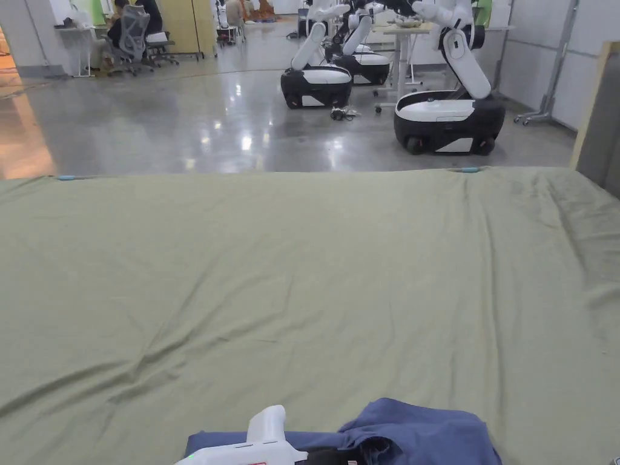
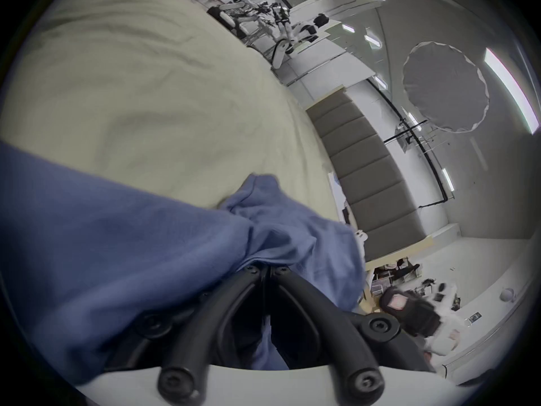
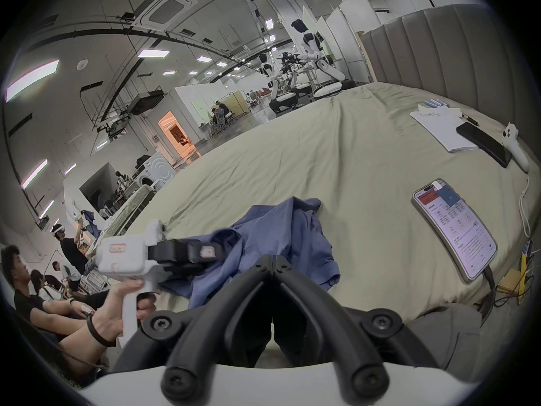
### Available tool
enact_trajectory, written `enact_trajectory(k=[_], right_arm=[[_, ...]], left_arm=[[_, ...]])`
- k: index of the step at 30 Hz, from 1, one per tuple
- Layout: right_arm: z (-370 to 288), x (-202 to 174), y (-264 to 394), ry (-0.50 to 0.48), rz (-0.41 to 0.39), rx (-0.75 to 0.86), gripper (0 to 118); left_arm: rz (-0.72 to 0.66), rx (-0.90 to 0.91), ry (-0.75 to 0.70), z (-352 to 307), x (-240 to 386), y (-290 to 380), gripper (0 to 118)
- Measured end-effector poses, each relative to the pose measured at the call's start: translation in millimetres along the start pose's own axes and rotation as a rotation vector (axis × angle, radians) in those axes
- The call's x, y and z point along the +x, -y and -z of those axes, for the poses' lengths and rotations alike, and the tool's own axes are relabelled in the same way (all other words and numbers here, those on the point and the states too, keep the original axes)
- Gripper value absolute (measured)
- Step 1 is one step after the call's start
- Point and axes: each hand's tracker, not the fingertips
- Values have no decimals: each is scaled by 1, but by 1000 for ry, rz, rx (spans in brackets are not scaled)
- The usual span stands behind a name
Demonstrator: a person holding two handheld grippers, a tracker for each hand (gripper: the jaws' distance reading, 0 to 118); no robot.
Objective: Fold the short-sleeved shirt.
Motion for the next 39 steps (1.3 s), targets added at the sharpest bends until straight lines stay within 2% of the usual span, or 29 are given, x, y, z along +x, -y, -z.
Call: enact_trajectory(k=[3,5,6,8,9,12,15,18,19,21,23,24,25,26,29,31,34,35,37,39], right_arm=[[5,-3,1,-9,-4,-20,0],[9,-5,1,-19,-4,-29,0],[11,-5,1,-29,-2,-34,0],[15,-7,0,-45,3,-40,0],[16,-8,0,-52,5,-44,0],[18,-11,0,-55,-2,-49,0],[17,-12,1,-56,-2,-51,0],[13,-15,0,-49,-6,-51,0],[10,-15,0,-41,-13,-51,0],[6,-15,-1,-27,-27,-51,0],[2,-13,-1,-9,-28,-42,0],[1,-11,0,-6,-20,-38,0],[2,-8,0,-12,-2,-33,0],[2,-6,0,-16,14,-31,0],[3,-3,0,-20,43,-27,0],[2,-3,0,-20,42,-27,0],[4,0,-1,-26,36,-31,0],[5,0,-1,-28,35,-30,0],[8,2,-1,-35,39,-28,0],[11,5,-1,-46,55,-21,0]], left_arm=[[-48,131,174,-59,4,-14,4],[-100,216,183,-109,-6,-20,5],[-132,259,179,-133,-19,-23,9],[-185,318,155,-176,-45,-27,53],[-190,320,123,-192,-60,-28,53],[-243,319,28,-217,-100,-22,79],[-375,308,110,-202,-130,-9,78],[-444,259,160,-161,-146,2,78],[-454,234,154,-147,-149,4,78],[-380,272,238,-134,-129,-3,77],[-363,188,184,-118,-122,-8,76],[-349,193,152,-118,-121,-7,63],[-341,188,130,-116,-120,-9,16],[-352,175,89,-113,-125,-6,14],[-425,218,132,-122,-126,1,14],[-399,249,95,-139,-118,-3,14],[-385,316,132,-180,-102,-14,14],[-369,329,160,-193,-95,-19,14],[-291,363,118,-228,-81,-37,14],[-196,381,-2,-246,-58,-51,14]])
